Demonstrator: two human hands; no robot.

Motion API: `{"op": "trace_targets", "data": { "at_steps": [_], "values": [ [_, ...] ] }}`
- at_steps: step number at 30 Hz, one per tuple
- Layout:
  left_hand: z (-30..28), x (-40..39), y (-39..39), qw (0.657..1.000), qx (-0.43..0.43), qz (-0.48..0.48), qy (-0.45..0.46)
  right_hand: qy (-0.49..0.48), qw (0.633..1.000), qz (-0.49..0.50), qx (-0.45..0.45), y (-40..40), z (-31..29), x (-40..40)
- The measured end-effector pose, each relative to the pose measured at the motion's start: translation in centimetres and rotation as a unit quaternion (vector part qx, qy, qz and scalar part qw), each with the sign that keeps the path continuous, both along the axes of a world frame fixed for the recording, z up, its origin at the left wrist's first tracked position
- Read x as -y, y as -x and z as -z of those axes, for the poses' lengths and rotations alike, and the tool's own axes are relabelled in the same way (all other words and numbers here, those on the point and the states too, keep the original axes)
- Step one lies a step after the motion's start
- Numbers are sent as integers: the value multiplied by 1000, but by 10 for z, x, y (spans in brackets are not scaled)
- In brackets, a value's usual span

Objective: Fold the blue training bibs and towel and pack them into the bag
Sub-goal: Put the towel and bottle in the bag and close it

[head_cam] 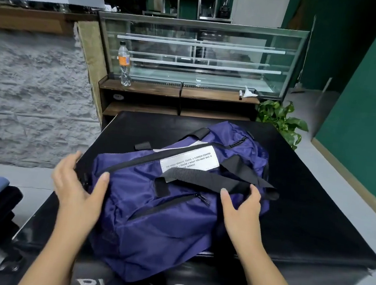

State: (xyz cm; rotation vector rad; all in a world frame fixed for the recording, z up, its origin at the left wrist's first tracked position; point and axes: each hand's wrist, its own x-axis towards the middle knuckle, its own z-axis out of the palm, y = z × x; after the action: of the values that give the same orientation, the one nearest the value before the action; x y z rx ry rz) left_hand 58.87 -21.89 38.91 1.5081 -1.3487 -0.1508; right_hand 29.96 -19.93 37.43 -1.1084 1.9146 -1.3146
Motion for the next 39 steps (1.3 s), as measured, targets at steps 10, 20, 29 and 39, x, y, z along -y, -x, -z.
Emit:
{"op": "trace_targets", "data": {
  "at_steps": [10,20,29,39],
  "values": [
    [14,19,-1,974,-88,105,-182,-140,950,-89,265,6,16,32],
    [8,-22,62,961,-81,193,-180,-40,963,-185,193,5,1,81],
    [12,-40,153,840,-280,374,-275,5,928,-371,42,12,-57,68],
    [3,-48,131,948,30,293,-118,104,967,-232,-35,28,-58,1]
  ]
}}
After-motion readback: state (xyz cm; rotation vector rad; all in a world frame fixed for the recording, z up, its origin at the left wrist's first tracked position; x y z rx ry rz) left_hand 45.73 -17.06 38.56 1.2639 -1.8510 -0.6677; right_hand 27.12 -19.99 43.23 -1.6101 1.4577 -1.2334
